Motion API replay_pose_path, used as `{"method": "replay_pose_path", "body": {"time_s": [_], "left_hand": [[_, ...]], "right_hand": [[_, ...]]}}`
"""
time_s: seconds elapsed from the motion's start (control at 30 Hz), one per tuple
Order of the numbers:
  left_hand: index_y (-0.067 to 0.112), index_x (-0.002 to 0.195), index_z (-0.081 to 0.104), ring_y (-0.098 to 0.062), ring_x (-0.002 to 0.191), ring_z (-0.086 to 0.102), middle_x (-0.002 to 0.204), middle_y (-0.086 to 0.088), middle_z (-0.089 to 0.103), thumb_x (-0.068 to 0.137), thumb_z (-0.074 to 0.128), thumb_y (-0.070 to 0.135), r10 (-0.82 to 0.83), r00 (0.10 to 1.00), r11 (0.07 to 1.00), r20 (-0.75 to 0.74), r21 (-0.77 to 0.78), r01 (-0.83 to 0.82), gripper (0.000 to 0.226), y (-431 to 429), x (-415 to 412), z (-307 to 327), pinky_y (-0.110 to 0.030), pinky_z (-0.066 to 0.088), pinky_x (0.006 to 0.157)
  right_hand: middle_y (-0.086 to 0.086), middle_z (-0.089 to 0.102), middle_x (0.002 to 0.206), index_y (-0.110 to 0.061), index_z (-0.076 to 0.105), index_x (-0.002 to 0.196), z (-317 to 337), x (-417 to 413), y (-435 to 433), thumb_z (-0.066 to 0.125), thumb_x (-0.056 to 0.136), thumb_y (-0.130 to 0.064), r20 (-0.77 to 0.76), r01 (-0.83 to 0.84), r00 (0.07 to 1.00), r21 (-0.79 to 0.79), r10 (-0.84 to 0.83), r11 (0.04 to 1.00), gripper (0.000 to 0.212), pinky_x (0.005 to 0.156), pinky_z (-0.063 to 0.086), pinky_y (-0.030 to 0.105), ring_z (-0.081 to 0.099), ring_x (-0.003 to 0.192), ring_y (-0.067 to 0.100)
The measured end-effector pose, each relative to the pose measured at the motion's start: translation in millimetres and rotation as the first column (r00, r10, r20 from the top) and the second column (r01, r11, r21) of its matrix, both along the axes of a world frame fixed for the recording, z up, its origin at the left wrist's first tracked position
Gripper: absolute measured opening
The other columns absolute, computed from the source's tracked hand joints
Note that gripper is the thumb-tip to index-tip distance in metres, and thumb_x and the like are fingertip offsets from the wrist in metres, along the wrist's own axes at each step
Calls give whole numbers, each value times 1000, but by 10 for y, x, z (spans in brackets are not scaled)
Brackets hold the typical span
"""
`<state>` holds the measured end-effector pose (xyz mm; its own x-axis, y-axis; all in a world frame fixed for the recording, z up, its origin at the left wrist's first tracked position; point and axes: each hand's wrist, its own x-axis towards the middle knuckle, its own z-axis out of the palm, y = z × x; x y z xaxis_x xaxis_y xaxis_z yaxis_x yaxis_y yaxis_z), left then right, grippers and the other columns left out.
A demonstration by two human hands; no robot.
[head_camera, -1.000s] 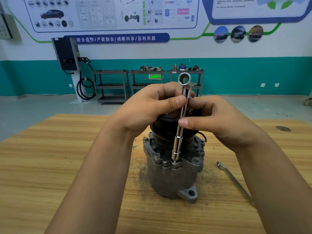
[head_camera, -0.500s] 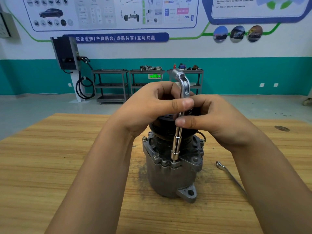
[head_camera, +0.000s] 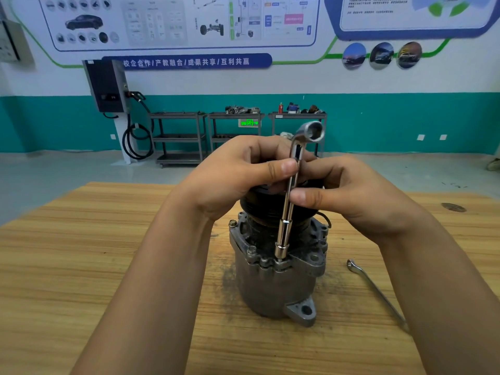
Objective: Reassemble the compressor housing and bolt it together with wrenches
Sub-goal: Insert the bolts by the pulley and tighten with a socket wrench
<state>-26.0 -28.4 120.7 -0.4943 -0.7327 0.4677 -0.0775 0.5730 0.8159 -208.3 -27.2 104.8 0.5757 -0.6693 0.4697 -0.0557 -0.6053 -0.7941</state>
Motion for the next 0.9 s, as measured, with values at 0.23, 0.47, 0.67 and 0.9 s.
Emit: {"method": "replay_pose_path", "body": {"time_s": [0.23, 0.47, 0.67, 0.9], "left_hand": [[-3, 97, 65, -29, 86, 61, 90, -9, 65, 71, 67, 16, 23, 999, 1000, -40, 4, -23, 33, 46, -31, 24, -27, 52, 74], [-20, 96, 53, -22, 83, 60, 89, -15, 59, 65, 72, 17, 82, 995, 996, -50, -24, -84, 51, 83, -72, 32, -31, 52, 77], [-4, 77, 57, -19, 82, 62, 90, -11, 61, 60, 79, 18, 89, 996, 996, -19, -23, -89, 35, 77, -78, 20, -35, 53, 80], [11, 65, 61, -22, 84, 62, 91, -12, 66, 72, 67, 13, 13, 999, 1000, -47, 21, -12, 9, 43, -28, 22, -25, 51, 74]], "right_hand": [[-19, 69, 86, -22, 75, 81, -15, 16, -16, 71, 68, -22, -2, 40, 999, -16, -41, 999, 13, 76, 47, 15, 64, 89, -2], [4, 72, 93, -6, 68, 93, -18, 59, 4, 79, 60, -31, -22, 146, 989, -37, -147, 989, 43, 84, 51, 41, 68, 91, 17], [-4, 72, 89, -9, 69, 88, -16, 110, 33, 79, 59, -29, 6, 186, 983, -48, -186, 981, 37, 82, 51, 38, 68, 89, 12], [-15, 70, 87, -29, 75, 85, -17, 65, 5, 75, 65, -28, -5, 106, 994, -21, -106, 994, 20, 84, 47, 28, 63, 95, 4]]}}
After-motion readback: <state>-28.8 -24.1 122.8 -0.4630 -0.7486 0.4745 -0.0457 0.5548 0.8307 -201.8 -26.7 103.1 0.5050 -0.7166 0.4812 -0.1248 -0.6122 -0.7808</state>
